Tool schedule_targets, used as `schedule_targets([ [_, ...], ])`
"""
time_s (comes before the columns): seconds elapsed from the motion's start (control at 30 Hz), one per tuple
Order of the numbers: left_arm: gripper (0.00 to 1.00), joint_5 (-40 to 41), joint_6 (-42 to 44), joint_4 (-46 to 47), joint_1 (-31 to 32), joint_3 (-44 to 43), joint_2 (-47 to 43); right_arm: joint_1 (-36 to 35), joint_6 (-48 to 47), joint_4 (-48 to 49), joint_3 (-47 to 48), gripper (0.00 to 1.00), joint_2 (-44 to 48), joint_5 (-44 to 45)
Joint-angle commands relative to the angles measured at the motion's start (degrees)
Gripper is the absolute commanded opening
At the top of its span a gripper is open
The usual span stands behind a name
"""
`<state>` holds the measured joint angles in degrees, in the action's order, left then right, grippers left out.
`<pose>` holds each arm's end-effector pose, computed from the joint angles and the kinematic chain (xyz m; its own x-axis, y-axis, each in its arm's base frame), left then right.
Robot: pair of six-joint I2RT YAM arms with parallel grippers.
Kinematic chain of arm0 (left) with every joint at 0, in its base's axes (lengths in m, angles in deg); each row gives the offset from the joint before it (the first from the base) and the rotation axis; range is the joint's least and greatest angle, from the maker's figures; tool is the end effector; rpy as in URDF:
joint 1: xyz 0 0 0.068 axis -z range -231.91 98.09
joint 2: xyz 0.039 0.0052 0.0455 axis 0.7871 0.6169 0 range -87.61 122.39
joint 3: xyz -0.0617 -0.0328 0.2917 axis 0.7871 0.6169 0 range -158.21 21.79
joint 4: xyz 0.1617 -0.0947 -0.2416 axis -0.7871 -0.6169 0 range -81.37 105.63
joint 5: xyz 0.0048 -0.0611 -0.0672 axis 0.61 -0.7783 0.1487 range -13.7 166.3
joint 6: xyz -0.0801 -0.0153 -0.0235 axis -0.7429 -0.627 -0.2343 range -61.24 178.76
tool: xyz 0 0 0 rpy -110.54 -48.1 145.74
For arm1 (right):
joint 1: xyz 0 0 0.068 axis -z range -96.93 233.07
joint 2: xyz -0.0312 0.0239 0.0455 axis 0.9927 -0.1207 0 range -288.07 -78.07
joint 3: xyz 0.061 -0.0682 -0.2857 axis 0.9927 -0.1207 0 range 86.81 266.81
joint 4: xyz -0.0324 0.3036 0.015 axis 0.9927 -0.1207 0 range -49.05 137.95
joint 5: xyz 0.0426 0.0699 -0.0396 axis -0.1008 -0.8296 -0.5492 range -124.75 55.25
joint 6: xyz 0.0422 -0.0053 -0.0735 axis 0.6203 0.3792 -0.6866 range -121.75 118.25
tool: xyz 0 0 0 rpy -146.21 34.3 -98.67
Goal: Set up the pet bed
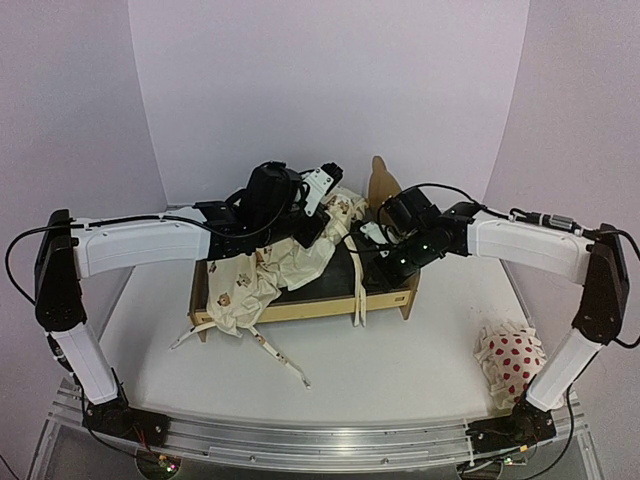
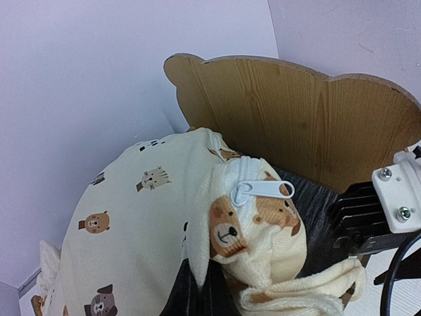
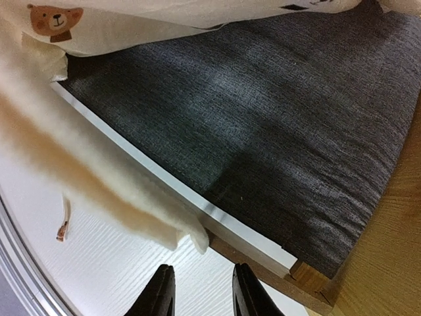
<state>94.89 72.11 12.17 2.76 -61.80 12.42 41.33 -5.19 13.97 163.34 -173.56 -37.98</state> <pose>0.3107 -0.3972 0.3268 -0.0530 0.4533 -0.8898 0.6290 0.7072 0.3228 0.3202 0.2913 0.2476 -0.5530 -0.5736 -0.6043 -0.7244 0.6893 0.0086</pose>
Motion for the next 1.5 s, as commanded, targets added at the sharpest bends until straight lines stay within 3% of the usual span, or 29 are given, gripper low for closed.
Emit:
schedule_targets([
  [0.0,0.0,1.4,-0.69,1.44,-0.62,0.15,-3.99,-0.19,-0.12,2.47,2.55,0.31,-1.86,-1.55],
  [0.57,0.0,1.18,-0.63,0.91,-0.64,-0.45,-3.74,-0.22,-0.53,5.86,0.89,0.24,-3.82,-4.17],
  [0.93,0.0,0.84,-1.12,0.66,-0.62,-0.25,-4.02,-0.19,-0.27,7.34,-0.21,0.0,-3.09,-6.19],
  [1.47,0.0,0.57,-1.77,0.43,-0.62,2.32,-5.68,-0.2,-1.61,-0.93,9.2,0.0,5.16,2.32],
])
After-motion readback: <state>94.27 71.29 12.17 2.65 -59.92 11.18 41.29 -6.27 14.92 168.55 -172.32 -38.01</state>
